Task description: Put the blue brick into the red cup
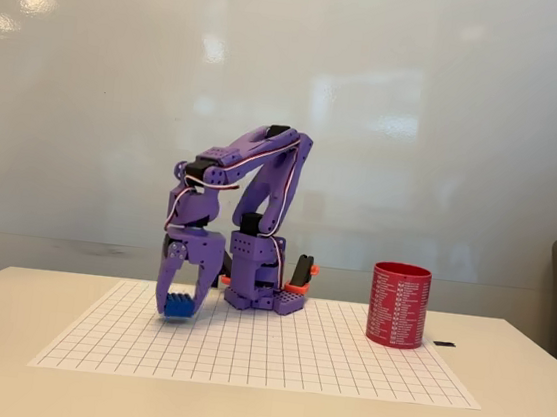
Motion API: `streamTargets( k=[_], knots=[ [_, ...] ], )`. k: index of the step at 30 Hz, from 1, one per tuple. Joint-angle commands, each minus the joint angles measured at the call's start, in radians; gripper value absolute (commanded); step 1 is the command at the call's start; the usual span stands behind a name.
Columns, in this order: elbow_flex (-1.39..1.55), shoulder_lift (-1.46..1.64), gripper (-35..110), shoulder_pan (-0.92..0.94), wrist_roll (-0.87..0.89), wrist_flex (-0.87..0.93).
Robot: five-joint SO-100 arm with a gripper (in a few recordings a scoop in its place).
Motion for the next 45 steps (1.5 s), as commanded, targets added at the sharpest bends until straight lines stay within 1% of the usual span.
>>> streamTargets(
  k=[1,5,11,16,18,21,25,27,30,35,41,45],
  knots=[
    [-0.152,0.144,0,0.017,-0.003,0.048],
    [-0.285,0.198,0,-0.041,-0.025,0.040],
    [-0.399,0.403,0,-0.235,-0.058,-0.021],
    [-0.419,0.569,0,-0.548,-0.066,-0.006],
    [-0.425,0.620,0,-0.713,-0.081,0.037],
    [-0.425,0.669,0,-0.977,-0.051,0.101],
    [-0.382,0.666,0,-1.282,0.035,0.141],
    [-0.356,0.655,0,-1.390,0.046,0.135],
    [-0.364,0.627,0,-1.477,0.028,0.152],
    [-0.370,0.591,0,-1.675,0.023,0.206],
    [-0.356,0.532,0,-1.904,0.054,0.259],
    [-0.341,0.454,0,-1.994,0.049,0.255]
  ],
)
